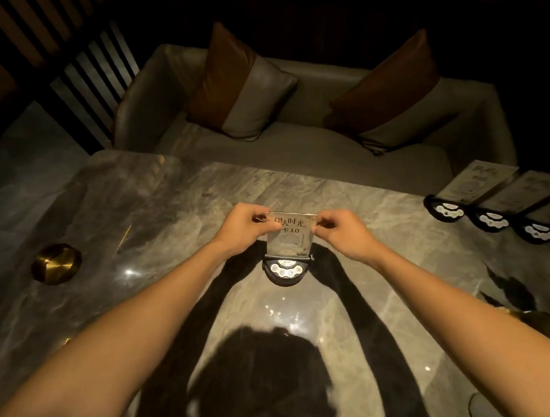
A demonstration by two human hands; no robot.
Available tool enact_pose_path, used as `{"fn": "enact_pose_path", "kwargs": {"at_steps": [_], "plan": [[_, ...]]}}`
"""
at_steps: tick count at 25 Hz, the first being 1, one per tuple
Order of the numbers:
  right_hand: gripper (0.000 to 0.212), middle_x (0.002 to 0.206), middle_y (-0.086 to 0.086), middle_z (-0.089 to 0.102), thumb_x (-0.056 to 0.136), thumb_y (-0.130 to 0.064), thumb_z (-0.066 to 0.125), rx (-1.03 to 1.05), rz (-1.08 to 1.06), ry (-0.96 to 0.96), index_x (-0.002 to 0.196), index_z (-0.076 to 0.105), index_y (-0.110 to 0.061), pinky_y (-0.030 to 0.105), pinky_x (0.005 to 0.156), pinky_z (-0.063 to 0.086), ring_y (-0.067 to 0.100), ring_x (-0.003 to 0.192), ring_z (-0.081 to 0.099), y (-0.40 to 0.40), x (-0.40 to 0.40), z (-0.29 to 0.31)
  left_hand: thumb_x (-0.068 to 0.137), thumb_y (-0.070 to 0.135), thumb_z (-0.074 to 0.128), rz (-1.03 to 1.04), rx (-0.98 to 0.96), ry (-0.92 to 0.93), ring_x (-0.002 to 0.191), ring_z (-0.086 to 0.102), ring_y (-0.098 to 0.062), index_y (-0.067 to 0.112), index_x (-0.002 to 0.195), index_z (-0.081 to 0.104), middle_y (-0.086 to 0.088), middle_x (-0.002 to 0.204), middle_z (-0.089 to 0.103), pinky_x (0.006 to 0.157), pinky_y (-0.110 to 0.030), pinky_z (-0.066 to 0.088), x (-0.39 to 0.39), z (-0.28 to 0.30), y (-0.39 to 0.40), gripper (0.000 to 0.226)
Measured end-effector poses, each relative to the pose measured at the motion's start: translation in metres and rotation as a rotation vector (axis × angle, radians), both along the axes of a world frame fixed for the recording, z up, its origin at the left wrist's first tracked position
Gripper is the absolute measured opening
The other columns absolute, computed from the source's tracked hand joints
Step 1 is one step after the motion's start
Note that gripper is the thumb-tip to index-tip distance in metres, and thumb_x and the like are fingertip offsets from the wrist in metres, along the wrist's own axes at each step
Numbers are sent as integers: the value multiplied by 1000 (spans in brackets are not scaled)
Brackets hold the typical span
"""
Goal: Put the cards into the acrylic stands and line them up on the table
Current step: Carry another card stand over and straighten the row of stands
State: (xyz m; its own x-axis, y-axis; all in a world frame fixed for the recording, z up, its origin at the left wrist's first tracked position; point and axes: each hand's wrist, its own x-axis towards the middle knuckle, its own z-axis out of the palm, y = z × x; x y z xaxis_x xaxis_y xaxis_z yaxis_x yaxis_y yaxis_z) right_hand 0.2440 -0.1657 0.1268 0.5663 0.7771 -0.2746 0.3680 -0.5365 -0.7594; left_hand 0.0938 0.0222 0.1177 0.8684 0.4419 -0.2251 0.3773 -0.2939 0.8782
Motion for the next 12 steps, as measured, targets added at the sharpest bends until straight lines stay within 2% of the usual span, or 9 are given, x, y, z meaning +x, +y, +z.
{"fn": "enact_pose_path", "kwargs": {"at_steps": [2,3,6,10,12], "plan": [[11,86,10,75,93,-13,66,-9,-14,-32,84,72,-10,42,79,53,27,84,69,-20,32,13,88,17,76,-53,7,-24,87,73,-10,11,95,79,7,88,77,77,-24,60,35,10,-16,10],[11,84,7,75,92,-13,67,-7,-28,-38,83,72,-10,43,78,54,26,82,69,-28,48,20,88,17,76,-71,18,-39,87,73,-10,12,96,79,6,90,78,78,-26,60,52,14,-23,10],[8,72,-4,66,88,-10,70,32,-62,-5,86,72,-17,42,76,55,13,71,61,-56,94,41,89,20,75,-111,42,-70,87,73,-7,16,99,79,8,92,78,79,-30,61,105,26,-45,12],[7,84,-6,72,88,-15,70,4,-63,-120,89,69,-22,48,82,59,17,86,69,-89,155,63,89,23,74,-173,101,-91,90,72,-5,18,103,79,8,97,78,79,-29,62,172,37,-76,15],[5,90,-5,72,91,-19,70,-35,-50,-196,91,68,-23,45,83,58,17,90,68,-104,182,68,88,22,75,-180,92,-112,92,72,-6,19,103,79,7,98,78,80,-30,62,203,36,-91,15]]}}
